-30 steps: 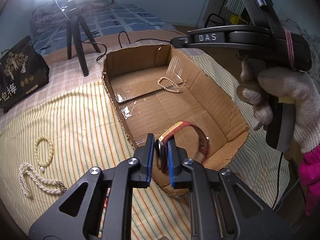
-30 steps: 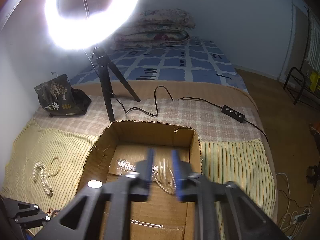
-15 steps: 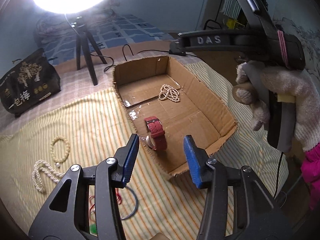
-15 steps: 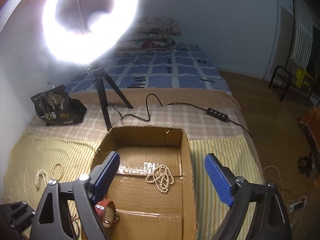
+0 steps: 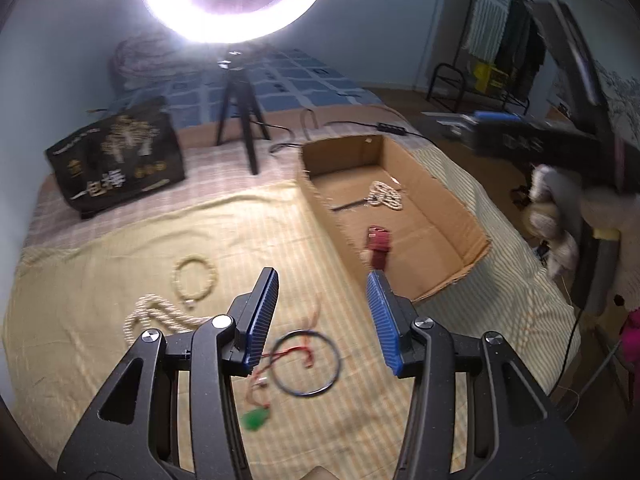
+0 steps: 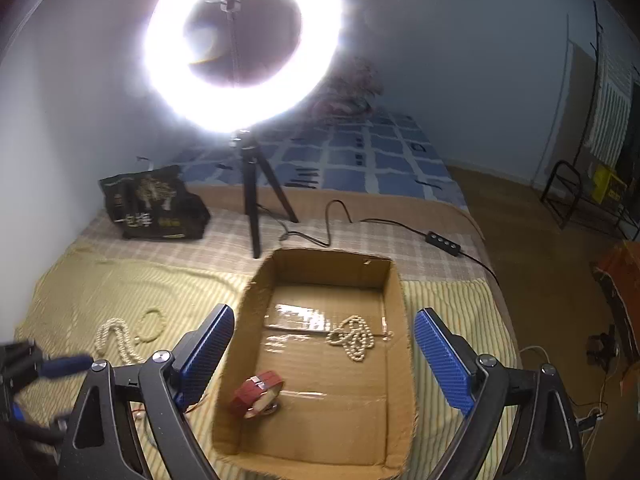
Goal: Organize jewelry
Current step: 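Move both tools back toward the remaining jewelry on the sheet, then grasp the white pearl necklace with the left tool while the right tool grasps the blue bangle, then lift and carry the necklace with the left tool while the right tool carries the bangle to the box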
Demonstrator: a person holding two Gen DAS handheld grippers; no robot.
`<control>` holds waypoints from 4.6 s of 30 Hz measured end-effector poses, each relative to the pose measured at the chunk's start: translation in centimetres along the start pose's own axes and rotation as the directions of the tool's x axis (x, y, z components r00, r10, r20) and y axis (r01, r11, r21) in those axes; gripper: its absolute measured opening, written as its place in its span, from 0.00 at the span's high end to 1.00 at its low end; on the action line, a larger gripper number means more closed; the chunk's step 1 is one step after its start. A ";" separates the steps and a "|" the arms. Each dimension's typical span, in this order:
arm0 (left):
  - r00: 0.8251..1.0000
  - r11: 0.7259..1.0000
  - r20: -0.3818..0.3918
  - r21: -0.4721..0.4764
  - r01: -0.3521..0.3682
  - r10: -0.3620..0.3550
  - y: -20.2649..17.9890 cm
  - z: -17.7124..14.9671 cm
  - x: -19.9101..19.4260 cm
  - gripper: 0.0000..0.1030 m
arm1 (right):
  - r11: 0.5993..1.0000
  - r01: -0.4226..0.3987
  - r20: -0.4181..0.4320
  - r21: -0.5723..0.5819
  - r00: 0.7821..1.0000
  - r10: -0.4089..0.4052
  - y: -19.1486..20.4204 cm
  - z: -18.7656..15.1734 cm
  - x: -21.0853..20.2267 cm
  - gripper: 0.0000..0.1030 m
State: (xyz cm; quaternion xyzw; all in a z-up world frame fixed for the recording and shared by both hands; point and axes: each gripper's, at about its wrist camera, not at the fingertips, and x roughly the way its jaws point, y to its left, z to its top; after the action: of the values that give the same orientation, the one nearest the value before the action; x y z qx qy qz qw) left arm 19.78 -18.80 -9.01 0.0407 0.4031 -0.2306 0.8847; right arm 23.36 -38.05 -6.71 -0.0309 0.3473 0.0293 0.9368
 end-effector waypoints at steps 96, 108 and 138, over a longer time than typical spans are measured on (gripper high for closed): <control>0.996 0.965 -0.077 -0.253 -0.066 0.048 17.0 -7.0 4.1 0.94 | 0.967 -0.146 -0.323 0.211 0.923 0.210 13.5 -14.3 6.0 0.99; 1.000 0.964 -0.009 -0.265 -0.023 0.021 15.8 -5.0 -0.5 0.95 | 0.974 -0.184 -0.264 0.135 0.940 0.214 14.5 -12.8 2.5 0.99; 0.985 0.987 0.158 -0.133 0.091 -0.070 6.6 2.6 -7.8 0.95 | 0.987 -0.107 -0.106 0.118 0.987 0.120 4.9 -10.9 -6.6 0.99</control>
State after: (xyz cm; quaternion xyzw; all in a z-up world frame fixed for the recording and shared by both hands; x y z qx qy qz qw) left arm 20.06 -10.64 -2.30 -0.0555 0.3506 -0.2400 0.9036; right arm 10.89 -34.20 -10.85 0.0401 0.4018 0.0612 0.9128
